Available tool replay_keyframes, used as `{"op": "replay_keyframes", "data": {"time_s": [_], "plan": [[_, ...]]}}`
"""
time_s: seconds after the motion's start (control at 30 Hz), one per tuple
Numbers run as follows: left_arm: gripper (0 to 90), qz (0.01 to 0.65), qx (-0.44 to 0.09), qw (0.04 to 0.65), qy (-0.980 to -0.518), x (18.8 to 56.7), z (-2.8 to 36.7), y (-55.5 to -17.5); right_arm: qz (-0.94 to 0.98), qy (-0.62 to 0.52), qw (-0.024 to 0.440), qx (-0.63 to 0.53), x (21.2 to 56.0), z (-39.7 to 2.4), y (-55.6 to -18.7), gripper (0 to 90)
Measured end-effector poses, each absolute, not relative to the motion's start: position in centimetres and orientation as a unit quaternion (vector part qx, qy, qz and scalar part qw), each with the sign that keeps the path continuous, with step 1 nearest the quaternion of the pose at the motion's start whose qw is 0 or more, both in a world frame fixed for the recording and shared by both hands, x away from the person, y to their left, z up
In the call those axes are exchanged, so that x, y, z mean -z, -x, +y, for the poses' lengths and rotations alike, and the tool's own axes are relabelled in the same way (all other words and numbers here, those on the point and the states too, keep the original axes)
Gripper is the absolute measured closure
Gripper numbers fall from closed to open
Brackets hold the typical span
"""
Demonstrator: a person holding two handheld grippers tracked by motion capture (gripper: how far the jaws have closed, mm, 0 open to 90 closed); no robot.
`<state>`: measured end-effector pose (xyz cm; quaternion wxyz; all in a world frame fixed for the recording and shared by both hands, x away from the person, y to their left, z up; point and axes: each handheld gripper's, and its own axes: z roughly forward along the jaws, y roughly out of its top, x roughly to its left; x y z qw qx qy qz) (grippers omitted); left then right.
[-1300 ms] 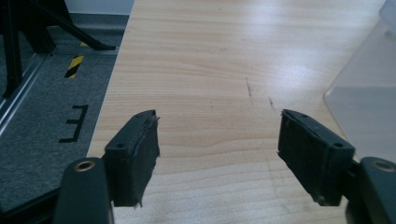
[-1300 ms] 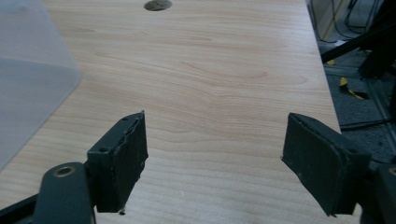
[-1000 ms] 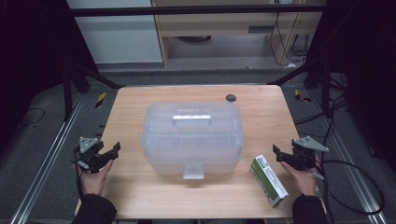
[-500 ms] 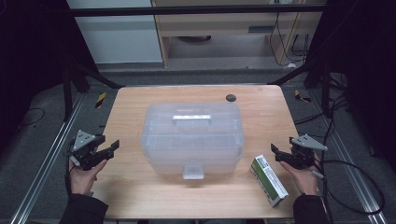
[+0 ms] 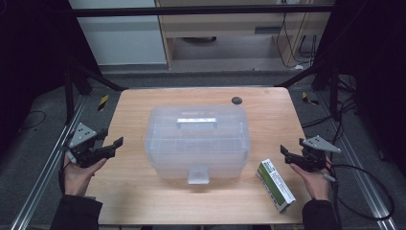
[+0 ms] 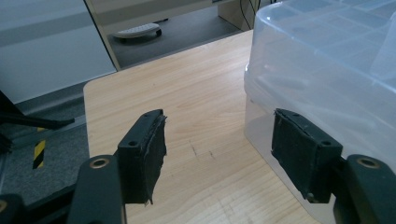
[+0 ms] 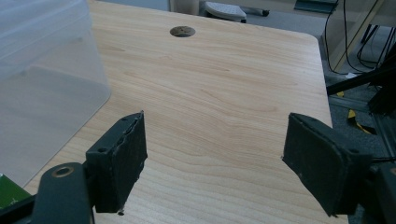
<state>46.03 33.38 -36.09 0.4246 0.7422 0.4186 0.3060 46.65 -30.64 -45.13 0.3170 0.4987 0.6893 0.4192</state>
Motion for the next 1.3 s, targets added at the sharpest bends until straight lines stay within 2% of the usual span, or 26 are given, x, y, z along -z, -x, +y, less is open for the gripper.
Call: {"op": "replay_keyframes", "data": {"time_s": [0.37, 0.77, 1.3], "plan": [[35.1, 0.390, -0.297, 0.423, -0.762, 32.6, 32.2, -46.8, 0.690, -0.493, 0.317, -0.425, 44.8, -30.4, -46.6, 21.0], [35.2, 0.326, -0.297, 0.413, -0.797, 28.7, 29.9, -46.8, 0.697, -0.487, 0.312, -0.423, 44.9, -30.0, -46.7, 19.9], [40.6, 0.265, -0.287, 0.370, -0.843, 26.4, 26.5, -47.5, 0.703, -0.484, 0.310, -0.419, 44.9, -29.9, -46.8, 22.3]]}}
